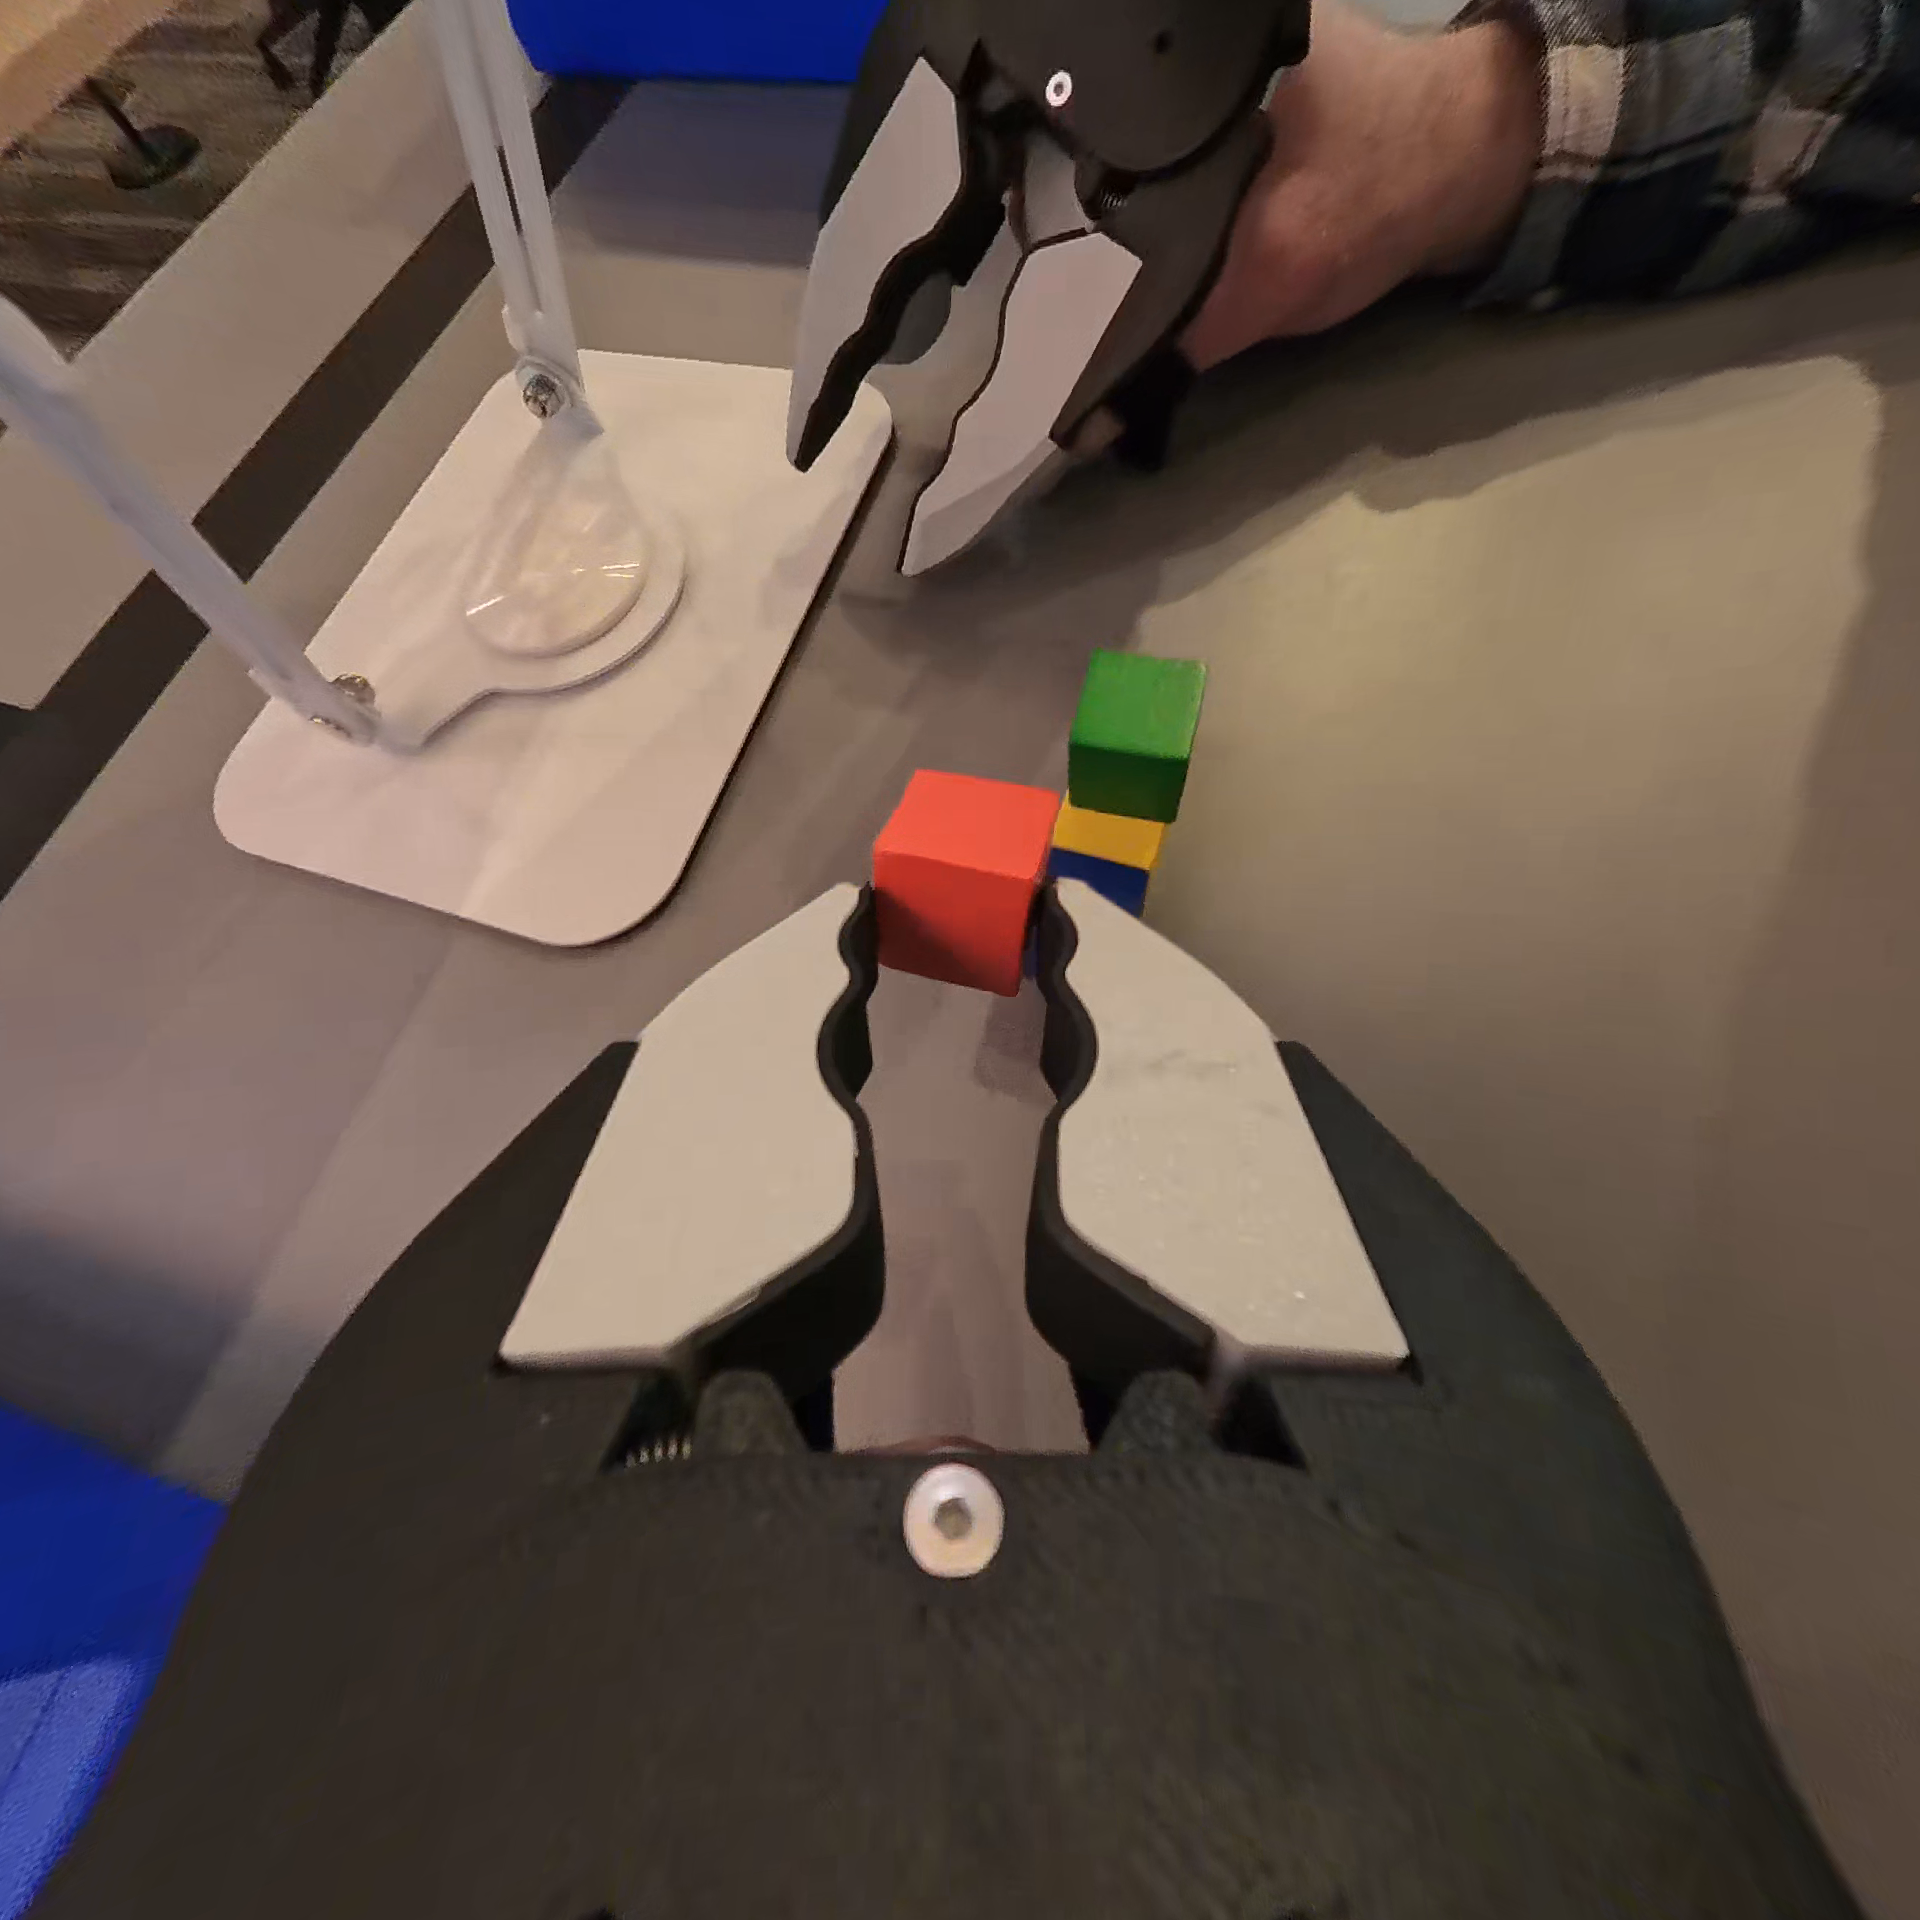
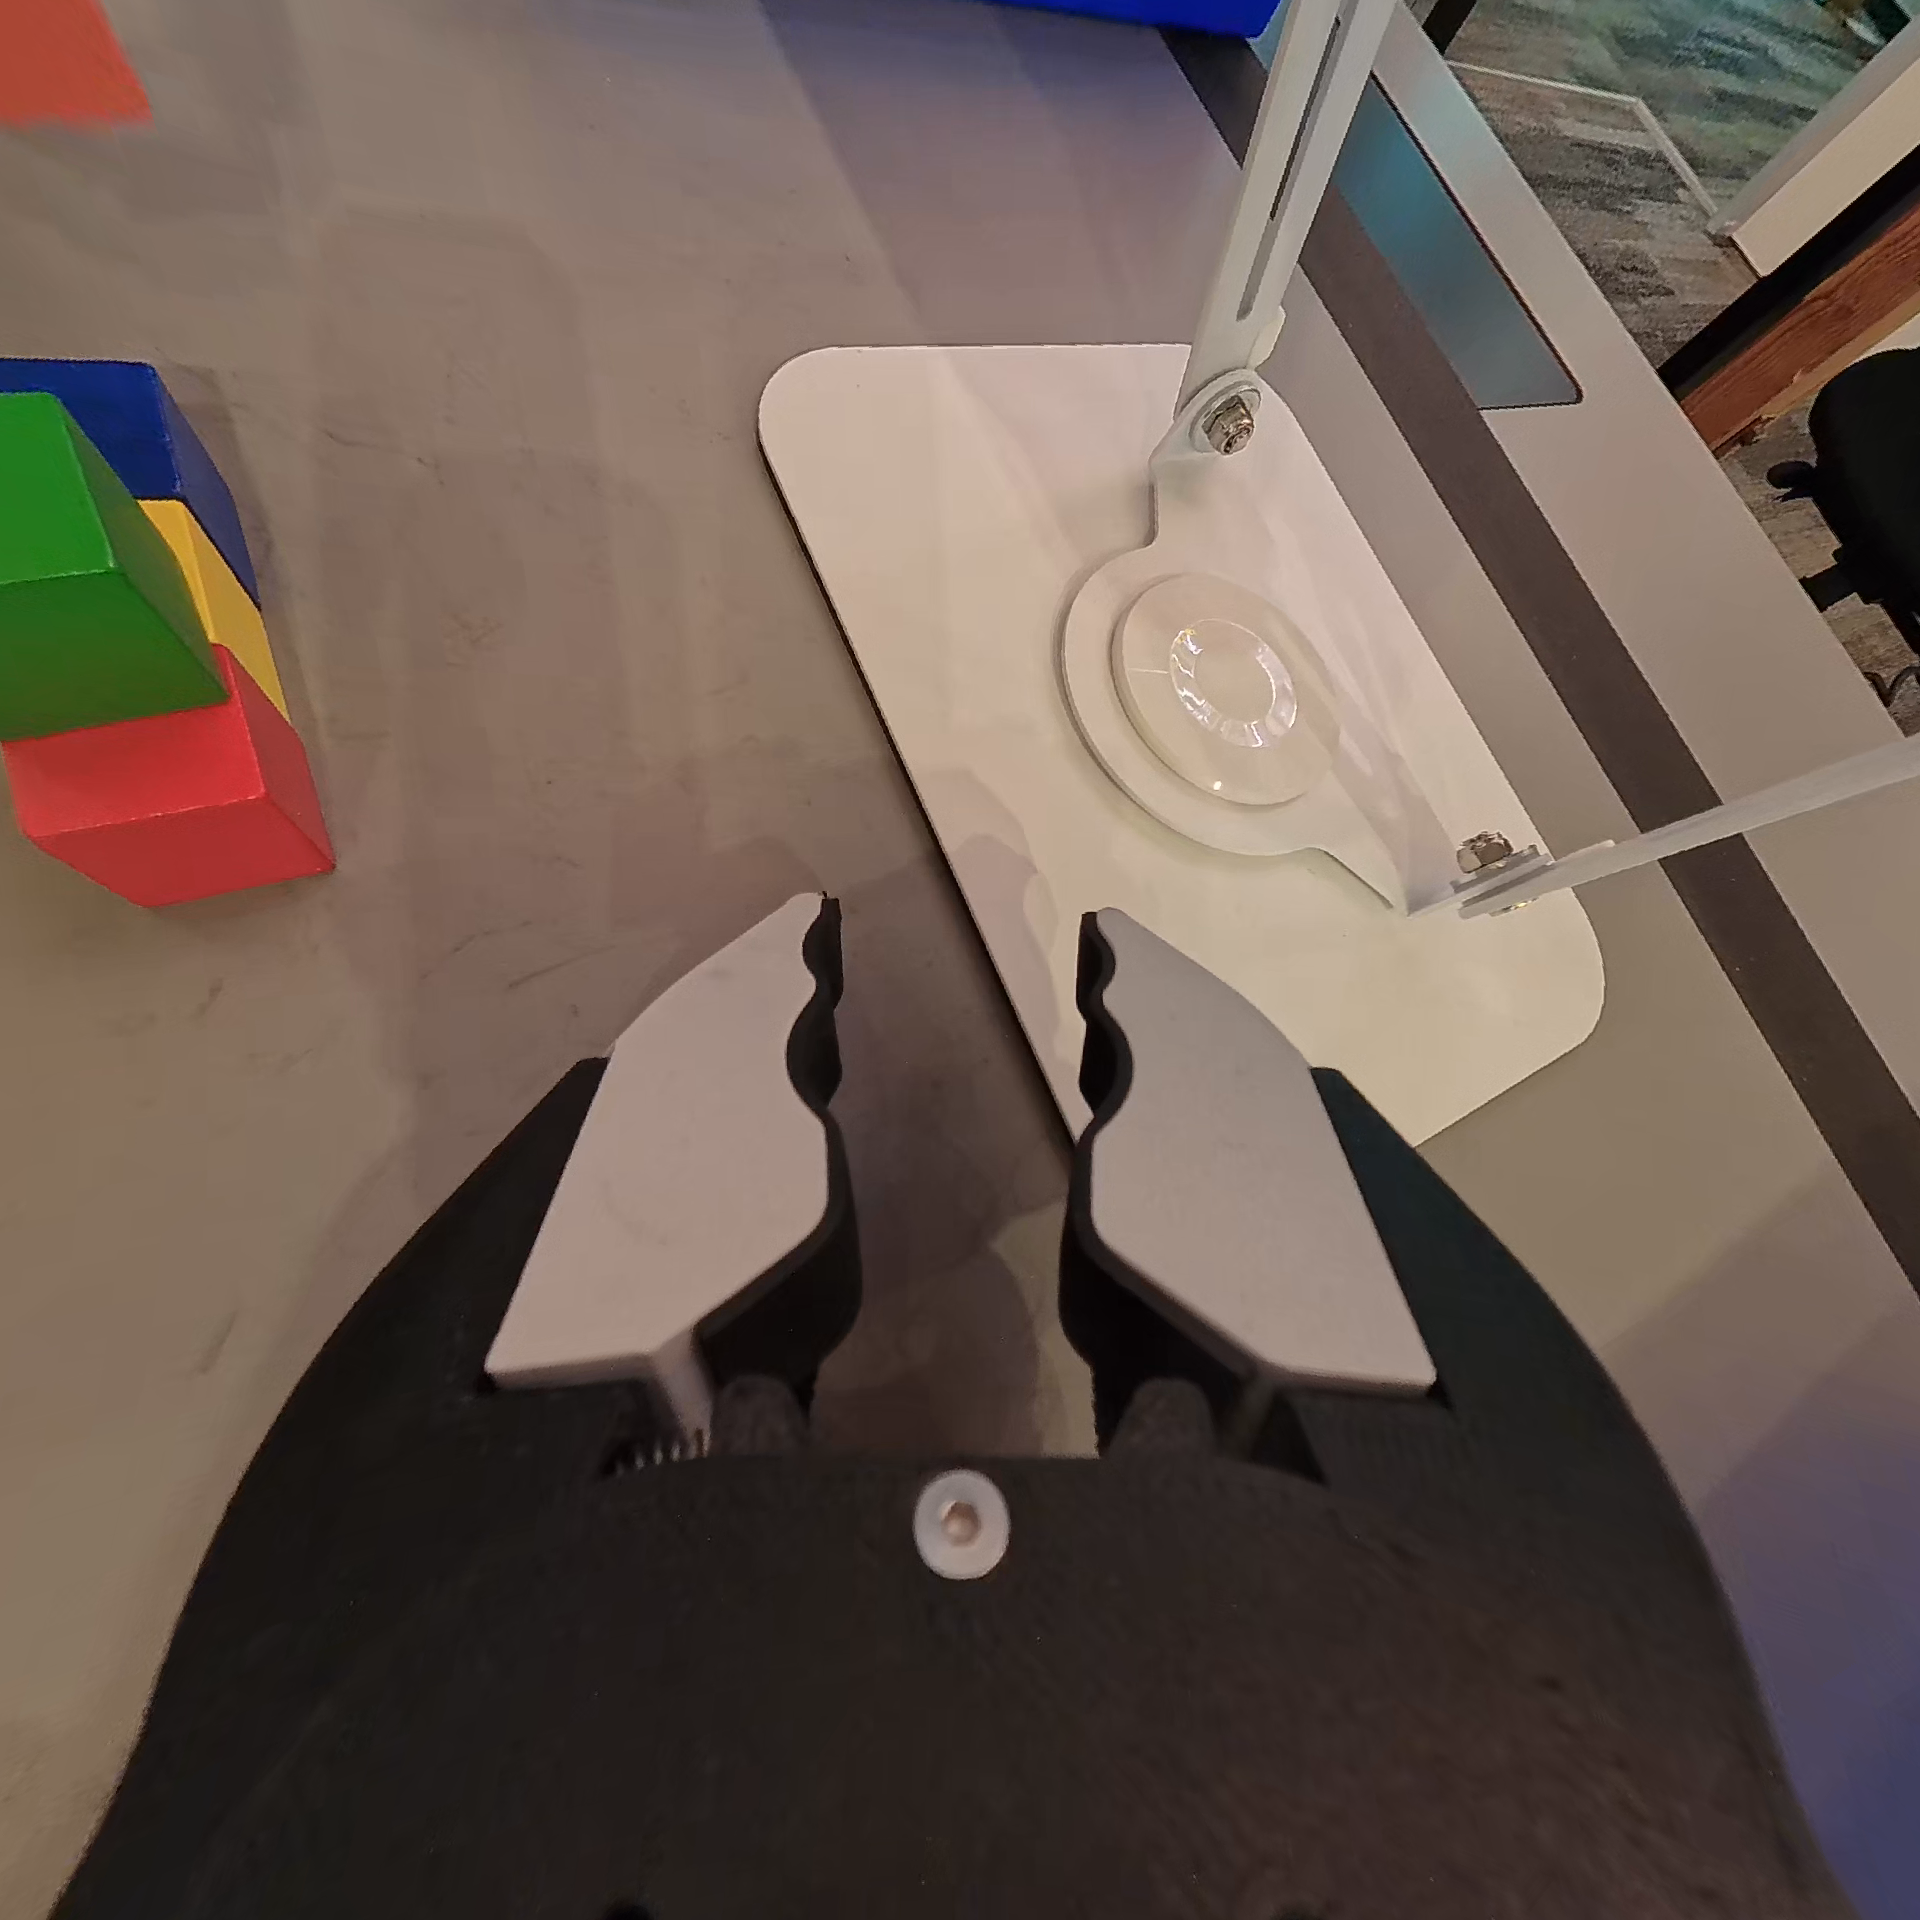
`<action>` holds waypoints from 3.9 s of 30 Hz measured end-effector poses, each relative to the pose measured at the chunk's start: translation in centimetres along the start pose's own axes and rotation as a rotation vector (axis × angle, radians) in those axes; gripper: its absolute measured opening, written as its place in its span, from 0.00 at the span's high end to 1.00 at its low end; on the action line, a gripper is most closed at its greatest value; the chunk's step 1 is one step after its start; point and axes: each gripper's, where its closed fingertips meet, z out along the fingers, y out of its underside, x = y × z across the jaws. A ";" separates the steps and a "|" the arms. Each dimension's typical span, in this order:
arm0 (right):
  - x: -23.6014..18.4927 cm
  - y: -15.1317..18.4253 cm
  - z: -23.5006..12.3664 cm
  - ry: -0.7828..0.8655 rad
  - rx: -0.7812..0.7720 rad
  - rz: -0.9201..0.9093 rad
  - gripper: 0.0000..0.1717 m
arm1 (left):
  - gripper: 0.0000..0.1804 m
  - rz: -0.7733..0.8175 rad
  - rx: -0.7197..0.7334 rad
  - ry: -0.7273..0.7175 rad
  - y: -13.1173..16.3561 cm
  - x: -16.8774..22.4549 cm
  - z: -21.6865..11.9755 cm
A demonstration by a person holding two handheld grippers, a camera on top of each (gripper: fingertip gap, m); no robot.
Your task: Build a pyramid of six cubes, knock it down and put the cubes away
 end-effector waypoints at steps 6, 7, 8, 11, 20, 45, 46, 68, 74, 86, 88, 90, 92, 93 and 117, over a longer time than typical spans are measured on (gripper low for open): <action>0.0 0.0 0.0 -0.002 0.000 0.000 0.75 | 0.84 -0.013 0.013 0.060 0.2 1.4 1.9; 0.0 0.0 0.0 -0.002 0.000 0.001 0.75 | 0.84 -0.014 0.020 0.068 0.2 1.6 2.1; 0.0 0.0 0.0 -0.002 -0.001 0.001 0.75 | 0.85 -0.016 0.017 0.079 0.2 1.8 2.2; 0.0 0.0 0.0 -0.002 -0.001 0.001 0.75 | 0.84 -0.021 0.009 0.093 0.6 2.1 2.5; 0.0 0.0 0.0 -0.002 0.000 0.000 0.75 | 0.85 -0.050 0.005 0.147 1.2 2.8 3.2; -0.1 0.0 0.0 -0.005 -0.001 0.001 0.75 | 0.84 0.031 0.045 0.211 -0.1 2.9 3.4; -0.1 0.0 0.0 -0.005 -0.001 0.000 0.75 | 0.84 0.034 0.043 0.218 -0.1 3.0 3.5; -0.1 0.0 0.0 -0.006 0.000 -0.002 0.76 | 0.85 0.031 0.042 0.251 0.1 3.3 4.0; -0.1 0.0 0.0 -0.007 0.000 -0.002 0.76 | 0.85 0.032 0.041 0.255 0.0 3.3 4.1; -0.1 0.0 0.0 -0.009 0.000 0.000 0.76 | 0.70 0.017 0.038 0.259 0.1 3.1 3.7; -0.1 0.0 0.0 -0.010 -0.001 0.001 0.76 | 0.68 0.010 0.047 0.245 0.0 2.8 2.9; -0.1 0.0 0.0 -0.011 -0.001 0.002 0.76 | 0.69 0.011 0.052 0.209 0.0 2.3 2.0; -0.1 0.0 0.0 -0.011 -0.002 0.003 0.76 | 0.69 0.010 0.040 0.184 0.4 2.2 1.5; -0.1 0.0 0.0 -0.010 -0.001 0.002 0.76 | 0.69 0.008 0.030 0.170 0.6 2.1 1.3; -0.1 0.0 0.0 -0.016 -0.001 0.001 0.75 | 0.69 -0.097 -0.416 -0.388 10.1 -31.2 -10.8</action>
